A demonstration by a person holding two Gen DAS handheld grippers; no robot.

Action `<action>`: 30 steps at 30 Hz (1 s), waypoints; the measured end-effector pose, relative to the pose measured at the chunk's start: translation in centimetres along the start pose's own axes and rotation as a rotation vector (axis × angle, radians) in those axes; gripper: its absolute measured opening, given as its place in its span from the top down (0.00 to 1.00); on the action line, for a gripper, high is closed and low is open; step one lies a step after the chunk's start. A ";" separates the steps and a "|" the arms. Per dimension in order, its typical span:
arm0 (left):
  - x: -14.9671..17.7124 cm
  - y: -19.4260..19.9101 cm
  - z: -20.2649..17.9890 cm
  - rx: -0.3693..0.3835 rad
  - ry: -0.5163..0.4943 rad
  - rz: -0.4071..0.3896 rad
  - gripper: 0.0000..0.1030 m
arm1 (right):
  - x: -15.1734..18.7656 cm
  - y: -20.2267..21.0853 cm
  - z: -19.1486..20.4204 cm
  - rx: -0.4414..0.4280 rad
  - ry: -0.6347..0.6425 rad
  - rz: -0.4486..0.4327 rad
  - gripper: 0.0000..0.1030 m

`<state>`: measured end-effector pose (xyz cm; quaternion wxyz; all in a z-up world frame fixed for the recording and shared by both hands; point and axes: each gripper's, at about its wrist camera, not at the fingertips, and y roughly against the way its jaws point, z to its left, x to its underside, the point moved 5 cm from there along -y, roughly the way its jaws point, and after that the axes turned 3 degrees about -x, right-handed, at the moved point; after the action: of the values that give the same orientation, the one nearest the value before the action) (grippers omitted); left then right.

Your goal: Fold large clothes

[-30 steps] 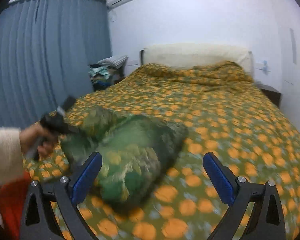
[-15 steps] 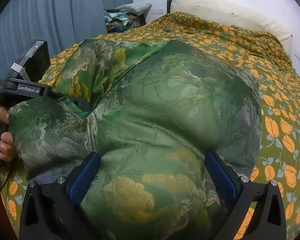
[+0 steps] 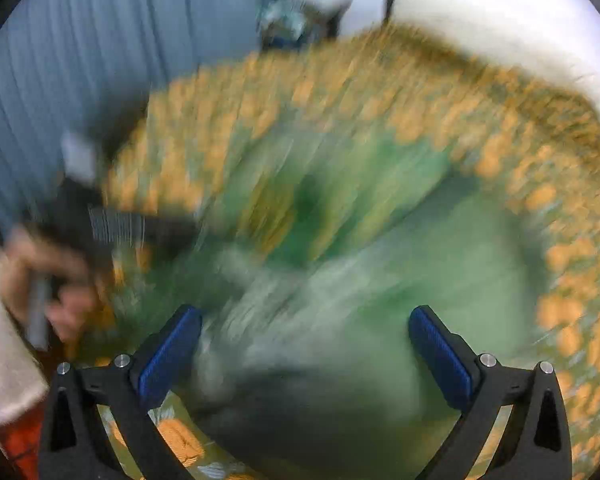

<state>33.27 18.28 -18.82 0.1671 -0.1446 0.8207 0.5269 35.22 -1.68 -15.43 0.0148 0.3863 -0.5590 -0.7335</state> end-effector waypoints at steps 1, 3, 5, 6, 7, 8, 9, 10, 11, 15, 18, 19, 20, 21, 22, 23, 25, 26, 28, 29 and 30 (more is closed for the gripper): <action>0.0 -0.8 0.5 -0.015 -0.004 0.016 0.17 | 0.9 -2.0 0.8 0.054 0.036 0.015 0.00; 0.6 -1.3 1.9 0.008 0.049 0.030 0.13 | 1.6 -4.1 1.8 0.137 0.119 -0.012 0.00; 0.8 -0.8 2.6 0.053 0.099 0.027 0.13 | 1.4 -4.3 1.8 0.141 0.109 -0.011 0.00; 0.8 -0.2 2.5 0.065 0.100 0.015 0.13 | 1.3 -4.0 1.8 0.136 0.112 -0.004 0.00; 1.0 0.5 2.2 0.068 0.092 0.004 0.13 | 1.0 -3.3 1.9 0.131 0.122 0.001 0.00; 1.0 1.1 2.0 0.069 0.085 -0.003 0.13 | 0.7 -2.4 2.0 0.129 0.130 -0.003 0.00; 1.0 1.9 1.7 0.071 0.081 -0.014 0.13 | 0.5 -1.2 2.0 0.132 0.128 -0.011 0.00; 1.0 3.0 1.3 0.075 0.079 -0.031 0.13 | 0.3 -0.2 2.0 0.138 0.115 -0.014 0.00; 1.2 3.8 1.0 0.074 0.076 -0.042 0.13 | 0.0 1.2 2.0 0.145 0.085 -0.019 0.00; 1.6 8.1 -0.4 0.046 0.053 -0.129 0.12 | 0.7 7.0 1.3 0.195 -0.023 -0.078 0.00; 2.2 10.7 -1.7 0.008 0.040 -0.193 0.10 | 1.1 9.4 0.7 0.260 -0.060 -0.086 0.00; 2.4 11.2 -2.3 -0.008 0.032 -0.206 0.10 | 1.3 10.1 0.3 0.278 -0.075 -0.087 0.00; 2.8 11.8 -3.1 -0.033 0.014 -0.221 0.10 | 1.6 10.8 -0.1 0.295 -0.088 -0.087 0.00; 2.9 12.0 -3.6 -0.048 0.000 -0.228 0.10 | 2.0 11.5 -0.4 0.309 -0.097 -0.087 0.00; 3.2 12.4 -4.5 -0.071 -0.025 -0.239 0.09 | 2.2 12.1 -0.9 0.327 -0.105 -0.086 0.00; 3.4 12.6 -5.1 -0.088 -0.044 -0.249 0.09 | 2.5 12.7 -1.3 0.345 -0.110 -0.086 0.00; 4.1 13.2 -6.6 -0.110 -0.076 -0.269 0.09 | 3.0 13.9 -2.1 0.374 -0.113 -0.094 0.00; 4.3 13.3 -7.2 -0.109 -0.086 -0.275 0.09 | 3.3 14.4 -2.5 0.385 -0.117 -0.099 0.00; 4.4 13.0 -7.9 -0.104 -0.093 -0.273 0.09 | 3.8 15.4 -3.2 0.404 -0.129 -0.105 0.00; 4.5 12.9 -8.2 -0.109 -0.094 -0.269 0.09 | 4.0 15.6 -3.4 0.411 -0.135 -0.104 0.00; 4.6 12.8 -8.6 -0.115 -0.095 -0.264 0.09 | 4.2 15.8 -3.7 0.418 -0.140 -0.103 0.00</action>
<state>22.77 15.33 -7.00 0.2654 -0.2355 0.7541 0.5527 27.92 -12.51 -4.86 -0.1419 0.3570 -0.6780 -0.6267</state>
